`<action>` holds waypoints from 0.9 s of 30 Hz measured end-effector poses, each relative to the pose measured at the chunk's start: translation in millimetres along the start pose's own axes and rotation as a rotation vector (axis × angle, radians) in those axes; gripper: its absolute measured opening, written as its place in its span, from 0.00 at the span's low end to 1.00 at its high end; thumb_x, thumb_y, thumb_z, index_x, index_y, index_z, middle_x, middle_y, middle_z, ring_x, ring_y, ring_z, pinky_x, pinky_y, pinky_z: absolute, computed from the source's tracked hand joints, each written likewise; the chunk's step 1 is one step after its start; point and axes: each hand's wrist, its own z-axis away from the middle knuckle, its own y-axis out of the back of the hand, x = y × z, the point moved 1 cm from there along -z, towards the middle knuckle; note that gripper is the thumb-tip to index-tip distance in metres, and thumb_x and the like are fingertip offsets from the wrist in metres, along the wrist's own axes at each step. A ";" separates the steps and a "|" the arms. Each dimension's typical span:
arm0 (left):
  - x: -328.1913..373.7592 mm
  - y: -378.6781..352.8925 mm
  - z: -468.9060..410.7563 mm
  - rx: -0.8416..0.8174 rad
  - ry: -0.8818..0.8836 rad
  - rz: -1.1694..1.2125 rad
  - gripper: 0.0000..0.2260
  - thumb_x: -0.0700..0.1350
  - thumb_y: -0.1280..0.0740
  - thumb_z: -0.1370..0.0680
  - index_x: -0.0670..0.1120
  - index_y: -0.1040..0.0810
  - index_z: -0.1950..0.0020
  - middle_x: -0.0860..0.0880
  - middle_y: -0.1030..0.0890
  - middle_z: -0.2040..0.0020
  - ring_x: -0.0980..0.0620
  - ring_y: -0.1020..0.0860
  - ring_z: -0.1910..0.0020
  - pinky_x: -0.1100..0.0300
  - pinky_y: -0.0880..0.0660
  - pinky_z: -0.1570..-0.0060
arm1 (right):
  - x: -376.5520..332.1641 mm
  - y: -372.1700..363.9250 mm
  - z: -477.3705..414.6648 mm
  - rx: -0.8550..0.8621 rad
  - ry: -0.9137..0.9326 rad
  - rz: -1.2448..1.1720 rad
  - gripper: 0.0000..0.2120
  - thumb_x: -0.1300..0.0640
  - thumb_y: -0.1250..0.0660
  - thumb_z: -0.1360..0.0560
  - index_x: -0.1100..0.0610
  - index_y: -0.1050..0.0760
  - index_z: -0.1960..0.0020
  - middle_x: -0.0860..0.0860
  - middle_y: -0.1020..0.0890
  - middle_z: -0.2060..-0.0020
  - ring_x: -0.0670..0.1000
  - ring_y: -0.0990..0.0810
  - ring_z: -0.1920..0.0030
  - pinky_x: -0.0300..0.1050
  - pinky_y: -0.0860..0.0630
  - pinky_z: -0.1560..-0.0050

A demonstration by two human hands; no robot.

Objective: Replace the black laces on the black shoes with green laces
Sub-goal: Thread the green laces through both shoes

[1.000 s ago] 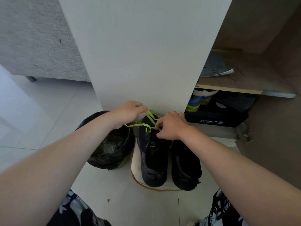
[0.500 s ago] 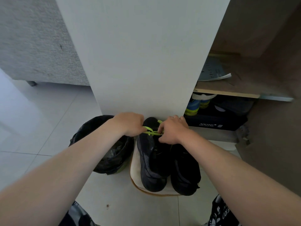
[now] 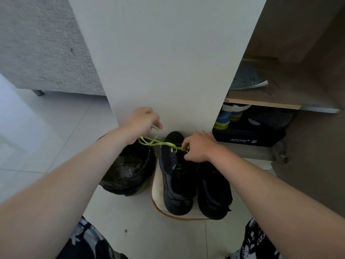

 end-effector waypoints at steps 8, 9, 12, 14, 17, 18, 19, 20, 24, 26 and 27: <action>12.4 -1.8 13.2 -0.150 -0.133 -0.926 0.19 0.60 0.32 0.26 0.46 0.21 0.66 0.52 0.24 0.71 0.52 0.25 0.66 0.59 0.32 0.63 | 8.3 -1.8 -1.9 0.016 -0.053 0.023 0.17 0.43 0.28 0.32 0.36 0.22 0.44 0.49 0.23 0.45 0.57 0.29 0.37 0.54 0.37 0.33; 11.9 3.7 11.0 0.017 -0.158 -0.752 0.19 0.58 0.30 0.27 0.45 0.24 0.69 0.52 0.27 0.73 0.50 0.27 0.68 0.59 0.34 0.67 | 9.6 -1.6 -2.6 0.026 -0.053 0.002 0.17 0.43 0.28 0.33 0.36 0.22 0.44 0.48 0.21 0.45 0.57 0.28 0.37 0.54 0.36 0.33; -2.3 3.8 8.3 0.186 -0.098 -0.122 0.17 0.47 0.28 0.28 0.46 0.30 0.73 0.52 0.35 0.76 0.50 0.35 0.71 0.59 0.40 0.71 | 6.6 -2.5 -4.6 0.040 -0.024 -0.039 0.21 0.41 0.28 0.33 0.37 0.23 0.41 0.48 0.20 0.44 0.57 0.28 0.37 0.52 0.34 0.36; -8.5 -6.1 8.1 0.137 -0.060 0.082 0.15 0.44 0.30 0.27 0.47 0.30 0.72 0.49 0.35 0.71 0.49 0.36 0.70 0.60 0.39 0.70 | 4.1 -4.7 -6.2 0.038 0.007 -0.024 0.21 0.41 0.27 0.32 0.37 0.24 0.40 0.50 0.22 0.43 0.58 0.28 0.37 0.51 0.34 0.38; -10.3 -13.6 7.5 -0.049 -0.059 -0.009 0.14 0.47 0.31 0.23 0.46 0.28 0.67 0.48 0.30 0.71 0.53 0.33 0.75 0.61 0.36 0.72 | 8.8 -7.3 -6.3 0.030 0.032 -0.104 0.27 0.42 0.25 0.33 0.39 0.29 0.36 0.50 0.23 0.42 0.57 0.27 0.38 0.50 0.32 0.40; -10.8 -14.0 6.8 -0.110 -0.070 -0.083 0.14 0.49 0.32 0.22 0.46 0.26 0.66 0.50 0.29 0.73 0.54 0.33 0.77 0.63 0.36 0.74 | 11.9 -7.0 -6.4 0.011 0.022 -0.198 0.31 0.42 0.24 0.33 0.40 0.31 0.33 0.50 0.23 0.41 0.55 0.26 0.39 0.49 0.30 0.39; -11.1 -14.4 6.4 -0.148 -0.085 -0.158 0.14 0.49 0.33 0.22 0.45 0.25 0.65 0.52 0.28 0.75 0.55 0.33 0.77 0.64 0.35 0.75 | 15.1 -6.7 -6.5 -0.008 0.002 -0.302 0.33 0.42 0.24 0.32 0.42 0.32 0.31 0.49 0.22 0.42 0.54 0.25 0.40 0.49 0.29 0.37; -12.7 -13.6 5.5 -0.169 -0.098 -0.219 0.14 0.49 0.34 0.21 0.45 0.23 0.65 0.55 0.26 0.76 0.56 0.32 0.76 0.64 0.34 0.73 | 17.8 -7.1 -7.7 -0.014 -0.011 -0.388 0.31 0.43 0.25 0.30 0.44 0.31 0.30 0.49 0.21 0.42 0.53 0.24 0.40 0.49 0.28 0.36; -14.0 -2.1 -2.9 -0.175 -0.149 -0.413 0.11 0.45 0.36 0.23 0.44 0.19 0.63 0.56 0.19 0.67 0.52 0.23 0.62 0.56 0.27 0.55 | 24.4 -4.9 -12.4 -0.004 -0.022 -0.444 0.12 0.54 0.35 0.20 0.50 0.18 0.40 0.49 0.17 0.42 0.51 0.21 0.39 0.46 0.26 0.35; -9.0 1.8 -3.1 -0.180 -0.155 -0.667 0.10 0.47 0.36 0.26 0.48 0.18 0.63 0.53 0.19 0.61 0.48 0.23 0.55 0.54 0.30 0.51 | 25.4 -4.1 -12.0 -0.008 -0.023 -0.437 0.10 0.55 0.32 0.21 0.50 0.16 0.43 0.49 0.15 0.46 0.50 0.20 0.43 0.45 0.24 0.39; -5.8 0.8 -1.8 -0.183 -0.157 -0.808 0.11 0.50 0.37 0.28 0.48 0.18 0.65 0.51 0.19 0.61 0.47 0.24 0.54 0.54 0.32 0.49 | 26.5 -4.3 -12.2 -0.008 -0.024 -0.436 0.08 0.54 0.31 0.22 0.50 0.15 0.46 0.48 0.15 0.48 0.49 0.19 0.45 0.44 0.23 0.42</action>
